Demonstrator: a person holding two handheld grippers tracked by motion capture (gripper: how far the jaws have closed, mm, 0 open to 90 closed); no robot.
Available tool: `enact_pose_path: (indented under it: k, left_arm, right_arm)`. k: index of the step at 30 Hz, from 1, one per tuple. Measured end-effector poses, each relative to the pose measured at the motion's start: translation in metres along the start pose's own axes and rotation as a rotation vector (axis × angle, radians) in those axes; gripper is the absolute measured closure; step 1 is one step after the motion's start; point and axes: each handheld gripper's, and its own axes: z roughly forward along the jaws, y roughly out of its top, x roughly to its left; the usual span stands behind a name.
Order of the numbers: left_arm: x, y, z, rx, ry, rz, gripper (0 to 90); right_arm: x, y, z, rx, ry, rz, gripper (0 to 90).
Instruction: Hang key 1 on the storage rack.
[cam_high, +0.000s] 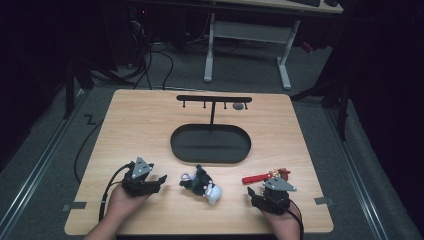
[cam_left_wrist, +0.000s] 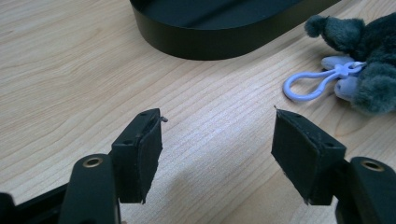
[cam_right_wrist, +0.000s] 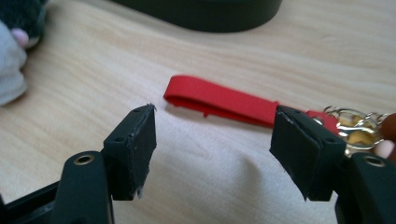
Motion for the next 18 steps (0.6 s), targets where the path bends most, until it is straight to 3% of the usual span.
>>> enact_pose_path:
  k: [2,10,13,18]
  left_arm:
    - [0.0,0.0,0.0,0.001,0.001,0.002,33.6]
    - [-0.003,0.003,-0.001,0.02,-0.008,0.012,32.9]
    - [-0.007,0.007,-0.005,0.012,-0.009,0.033,32.8]
    - [-0.006,0.013,-0.01,0.037,0.027,0.051,34.0]
  right_arm:
    - [0.001,0.002,0.001,0.054,0.008,-0.011,31.2]
    - [0.004,0.006,0.001,0.147,0.015,-0.019,31.1]
    - [0.005,0.009,0.0,0.171,0.022,-0.019,30.9]
    - [0.006,0.015,-0.002,0.186,0.045,-0.004,30.6]
